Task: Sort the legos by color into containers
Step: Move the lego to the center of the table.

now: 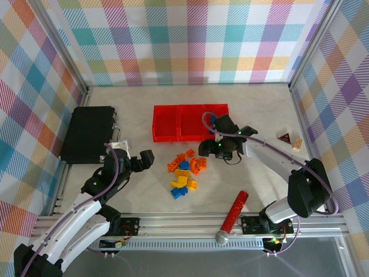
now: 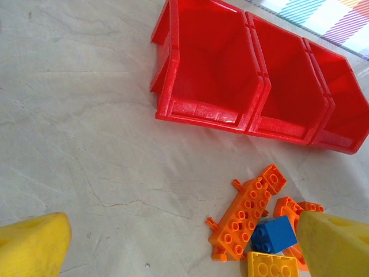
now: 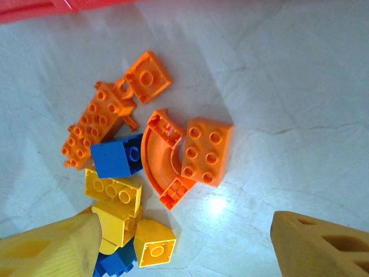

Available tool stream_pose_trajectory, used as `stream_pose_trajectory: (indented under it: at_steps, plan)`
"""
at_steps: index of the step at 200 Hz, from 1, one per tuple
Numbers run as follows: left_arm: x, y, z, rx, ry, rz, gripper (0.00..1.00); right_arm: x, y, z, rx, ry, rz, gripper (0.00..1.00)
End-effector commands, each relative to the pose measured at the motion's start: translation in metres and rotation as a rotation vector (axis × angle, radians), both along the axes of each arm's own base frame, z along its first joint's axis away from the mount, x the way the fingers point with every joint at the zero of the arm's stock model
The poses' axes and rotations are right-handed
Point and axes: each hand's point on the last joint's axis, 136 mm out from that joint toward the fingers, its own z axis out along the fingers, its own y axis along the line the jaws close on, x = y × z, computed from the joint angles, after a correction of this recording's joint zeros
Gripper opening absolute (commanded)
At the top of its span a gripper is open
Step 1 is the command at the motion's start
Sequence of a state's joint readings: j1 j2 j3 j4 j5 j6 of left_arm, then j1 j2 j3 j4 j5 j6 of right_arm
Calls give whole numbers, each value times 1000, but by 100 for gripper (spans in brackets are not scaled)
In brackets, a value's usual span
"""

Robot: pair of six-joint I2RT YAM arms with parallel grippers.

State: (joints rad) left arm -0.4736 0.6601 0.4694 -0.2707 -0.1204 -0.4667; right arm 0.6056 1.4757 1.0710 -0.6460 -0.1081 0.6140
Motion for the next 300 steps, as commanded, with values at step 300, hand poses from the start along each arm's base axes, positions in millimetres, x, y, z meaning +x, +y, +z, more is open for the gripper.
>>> stream_pose_trajectory:
  at_steps: [300]
  plan:
    - [0,-6,1,37,-46,-58,100,13,16,-86,-397,66,-96,62]
